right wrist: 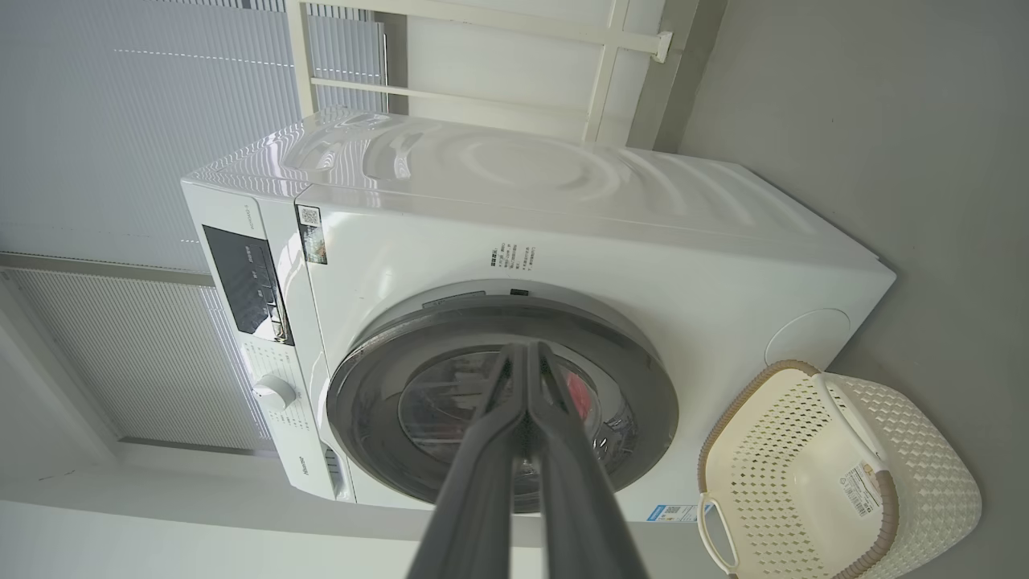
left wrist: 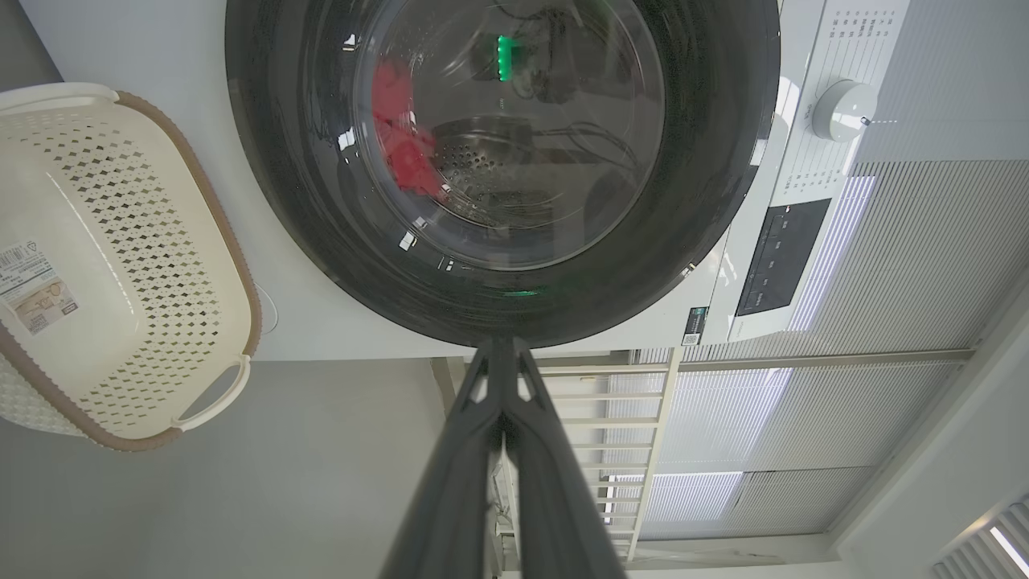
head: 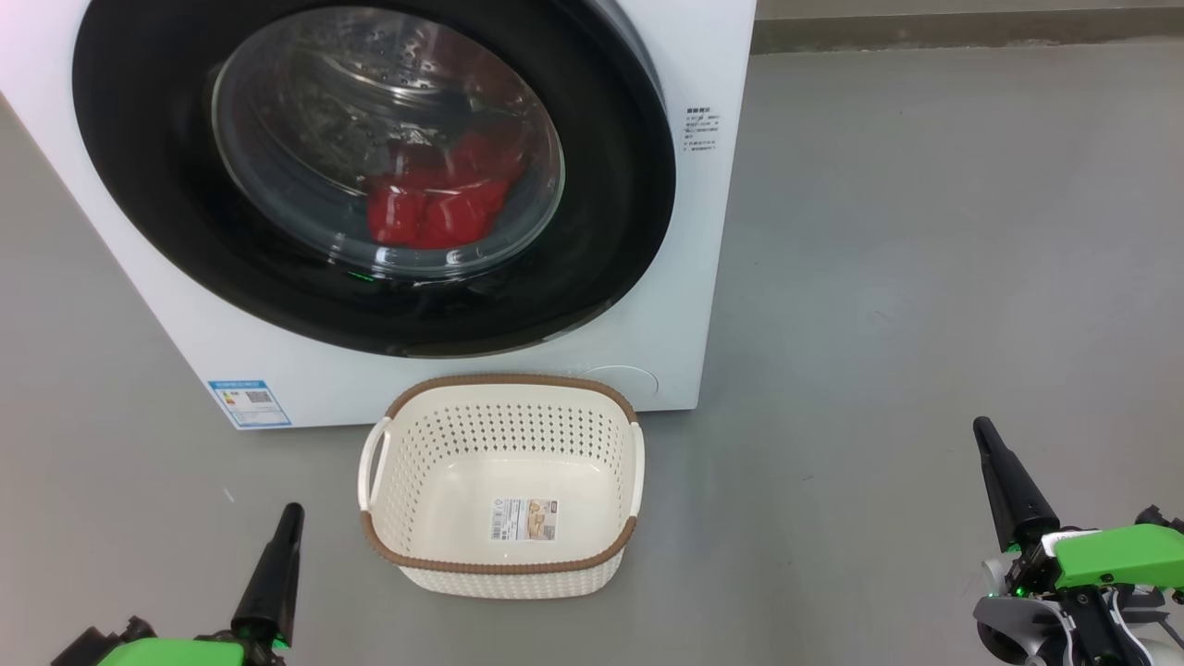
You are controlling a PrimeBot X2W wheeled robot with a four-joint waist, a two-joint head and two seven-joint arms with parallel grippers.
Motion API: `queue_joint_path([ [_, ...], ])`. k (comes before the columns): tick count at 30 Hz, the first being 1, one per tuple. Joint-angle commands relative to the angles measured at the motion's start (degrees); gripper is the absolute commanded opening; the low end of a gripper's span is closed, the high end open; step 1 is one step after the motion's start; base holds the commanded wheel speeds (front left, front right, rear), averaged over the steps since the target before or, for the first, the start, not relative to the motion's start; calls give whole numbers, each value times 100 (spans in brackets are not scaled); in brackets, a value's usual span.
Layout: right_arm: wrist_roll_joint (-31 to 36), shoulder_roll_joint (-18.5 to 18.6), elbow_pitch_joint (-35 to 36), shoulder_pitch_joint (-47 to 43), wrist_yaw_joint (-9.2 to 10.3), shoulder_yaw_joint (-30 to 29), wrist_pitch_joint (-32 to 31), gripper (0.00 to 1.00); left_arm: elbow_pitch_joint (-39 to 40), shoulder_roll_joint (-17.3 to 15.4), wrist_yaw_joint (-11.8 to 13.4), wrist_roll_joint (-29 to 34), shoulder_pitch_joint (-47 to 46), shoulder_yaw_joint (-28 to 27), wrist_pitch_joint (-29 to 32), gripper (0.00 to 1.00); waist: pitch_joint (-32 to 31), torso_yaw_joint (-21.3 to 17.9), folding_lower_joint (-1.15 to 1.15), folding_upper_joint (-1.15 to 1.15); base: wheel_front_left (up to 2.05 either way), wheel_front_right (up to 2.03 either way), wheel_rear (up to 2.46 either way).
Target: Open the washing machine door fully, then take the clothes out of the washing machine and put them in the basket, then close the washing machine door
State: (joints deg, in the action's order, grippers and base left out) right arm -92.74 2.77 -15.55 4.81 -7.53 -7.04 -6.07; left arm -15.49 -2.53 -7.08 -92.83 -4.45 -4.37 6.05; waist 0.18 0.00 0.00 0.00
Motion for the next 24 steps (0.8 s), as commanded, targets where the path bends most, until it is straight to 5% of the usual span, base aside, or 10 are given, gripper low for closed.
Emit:
queue_joint_path([
  [1, 42, 28, 154, 135, 4, 71, -26, 0, 145, -43, -41, 61, -173, -209, 39, 0, 0, 0, 0, 0, 0, 0, 0],
  [24, 48, 23, 153, 136, 4, 63, -32, 0, 145, -41, -41, 65, -173, -213, 42, 0, 0, 0, 0, 0, 0, 0, 0],
])
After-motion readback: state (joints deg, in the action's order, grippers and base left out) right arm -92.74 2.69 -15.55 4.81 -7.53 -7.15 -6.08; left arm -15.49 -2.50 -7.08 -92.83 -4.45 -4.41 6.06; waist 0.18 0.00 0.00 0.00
